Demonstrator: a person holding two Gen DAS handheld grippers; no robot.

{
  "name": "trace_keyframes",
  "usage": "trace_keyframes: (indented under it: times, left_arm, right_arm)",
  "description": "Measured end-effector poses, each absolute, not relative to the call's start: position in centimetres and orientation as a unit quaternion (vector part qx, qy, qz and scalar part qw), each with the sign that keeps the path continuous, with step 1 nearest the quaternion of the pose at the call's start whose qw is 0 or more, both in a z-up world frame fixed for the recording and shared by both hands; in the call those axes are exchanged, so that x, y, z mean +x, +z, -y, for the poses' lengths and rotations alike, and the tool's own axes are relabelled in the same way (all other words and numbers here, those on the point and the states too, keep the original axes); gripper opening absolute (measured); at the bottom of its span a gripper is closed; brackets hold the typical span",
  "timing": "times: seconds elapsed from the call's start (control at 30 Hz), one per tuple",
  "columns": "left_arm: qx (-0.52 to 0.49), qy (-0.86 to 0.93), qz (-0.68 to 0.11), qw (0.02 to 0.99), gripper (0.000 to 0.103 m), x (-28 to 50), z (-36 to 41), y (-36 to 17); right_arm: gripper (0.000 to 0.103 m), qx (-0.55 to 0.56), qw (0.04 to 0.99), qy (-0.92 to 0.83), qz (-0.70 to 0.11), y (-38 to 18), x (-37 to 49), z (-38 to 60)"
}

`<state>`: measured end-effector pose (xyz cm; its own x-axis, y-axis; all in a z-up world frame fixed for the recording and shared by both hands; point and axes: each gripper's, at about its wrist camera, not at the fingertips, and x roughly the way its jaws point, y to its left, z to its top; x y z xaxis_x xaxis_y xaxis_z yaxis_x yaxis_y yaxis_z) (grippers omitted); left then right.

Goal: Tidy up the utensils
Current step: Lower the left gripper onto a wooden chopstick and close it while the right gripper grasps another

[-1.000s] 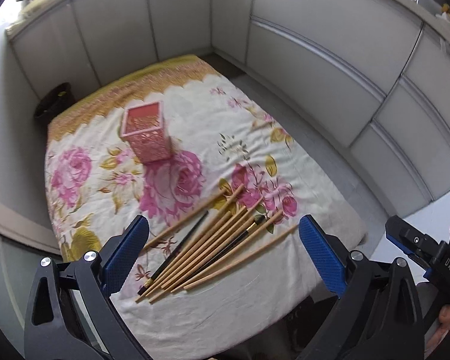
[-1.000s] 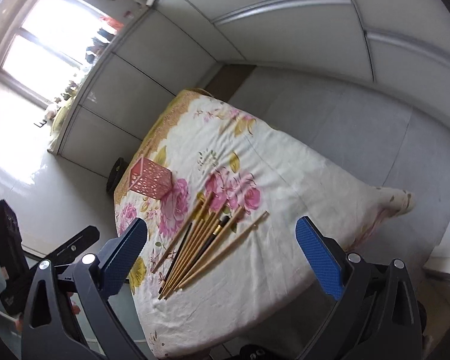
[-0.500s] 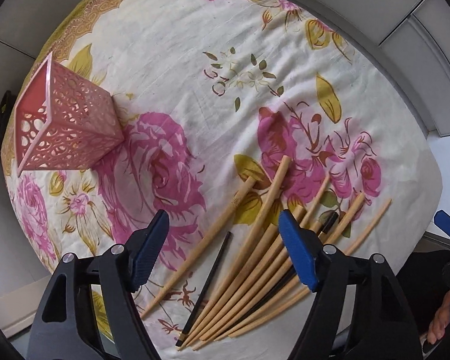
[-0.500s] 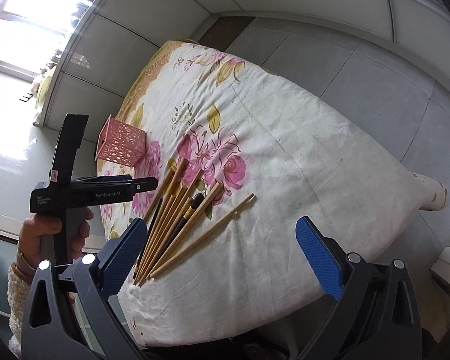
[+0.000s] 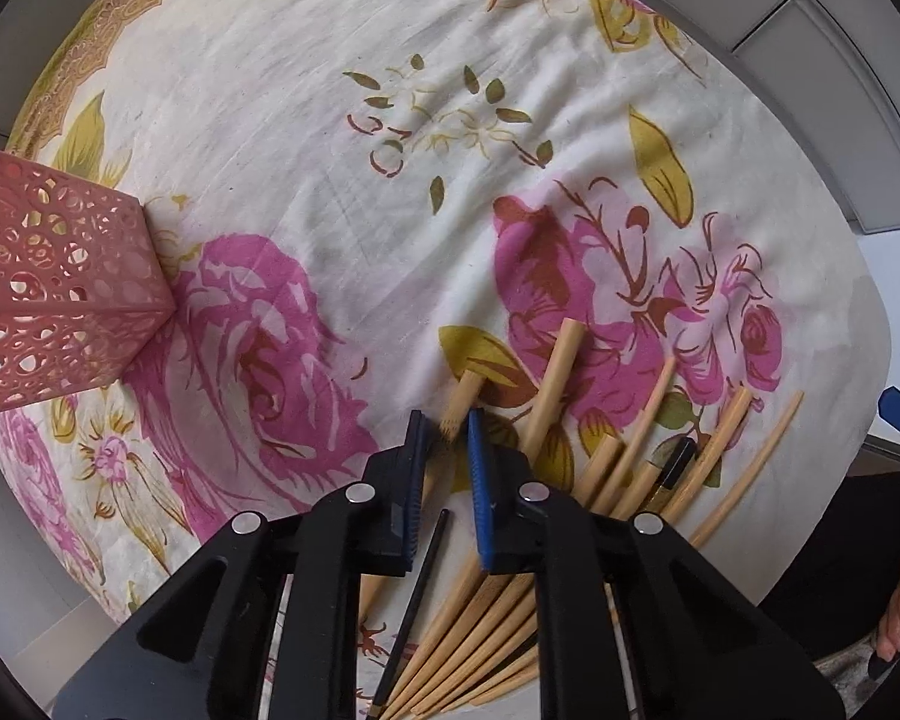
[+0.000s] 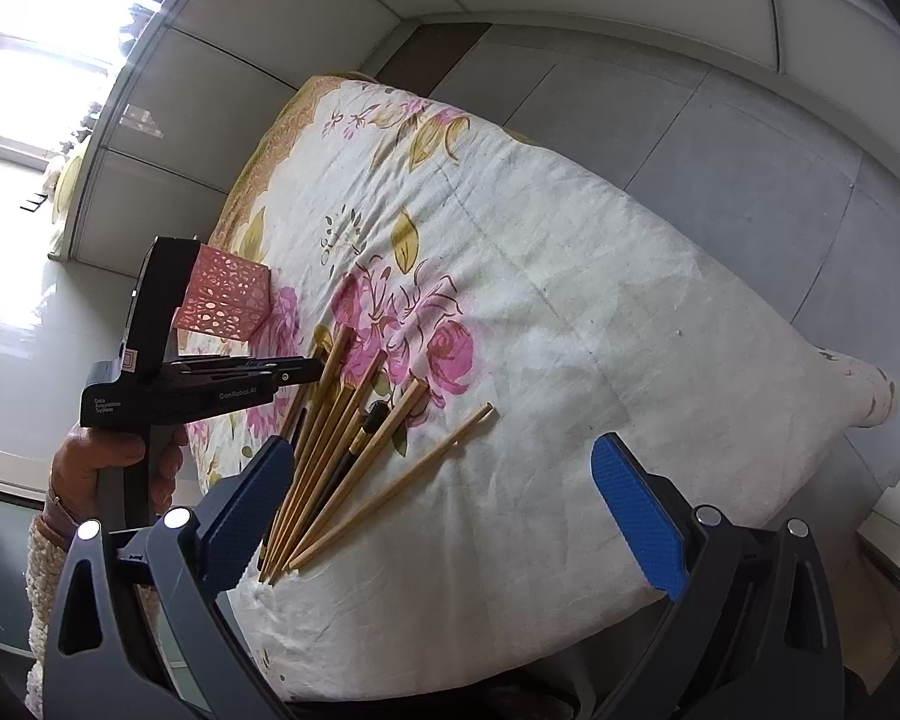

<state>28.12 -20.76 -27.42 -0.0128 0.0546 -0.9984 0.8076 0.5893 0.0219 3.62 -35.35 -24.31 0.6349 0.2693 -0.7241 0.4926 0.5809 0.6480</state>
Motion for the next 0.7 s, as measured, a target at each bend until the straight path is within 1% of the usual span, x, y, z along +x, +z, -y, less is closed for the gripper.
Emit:
trace_keyframes:
  times: [0.1, 0.23, 0.37, 0.47, 0.53, 0.57, 0.63, 0.67, 0.7]
  left_arm:
    - [0.316, -0.315, -0.636, 0.629, 0.01, 28.5, 19.9, -26.9]
    - [0.301, -0.317, -0.613, 0.658, 0.009, 29.0, 16.9, -24.9]
    - [0.273, -0.328, -0.585, 0.69, 0.009, 29.6, 13.2, -20.8]
    - [0.249, -0.329, -0.55, 0.726, 0.009, 29.7, 9.8, -16.4]
    - [0.226, -0.327, -0.523, 0.754, 0.008, 27.8, 7.9, -14.6]
    - [0.215, -0.325, -0.51, 0.767, 0.008, 27.6, 6.7, -13.1]
    - [0.188, -0.321, -0.484, 0.792, 0.008, 24.5, 5.9, -11.6]
    - [0.176, -0.32, -0.473, 0.802, 0.008, 24.3, 4.7, -10.4]
    - [0.166, -0.317, -0.461, 0.812, 0.008, 22.4, 6.3, -12.2]
  right_arm:
    - [0.097, 0.442, 0.785, -0.074, -0.428, -24.0, 4.2, 35.0]
    - [0.097, 0.427, 0.788, -0.076, -0.437, -23.2, 5.8, 34.6]
    - [0.097, 0.429, 0.78, -0.079, -0.448, -22.5, 8.2, 34.1]
    - [0.097, 0.468, 0.75, -0.059, -0.464, -22.7, 10.7, 33.9]
    - [0.095, 0.476, 0.732, -0.053, -0.484, -22.9, 12.7, 33.5]
    - [0.092, 0.475, 0.728, -0.056, -0.491, -23.0, 13.6, 33.2]
    - [0.084, 0.469, 0.714, -0.059, -0.516, -23.3, 15.5, 32.7]
    - [0.075, 0.471, 0.703, -0.058, -0.529, -23.7, 16.4, 32.4]
    - [0.064, 0.473, 0.689, -0.063, -0.545, -24.2, 17.4, 32.0]
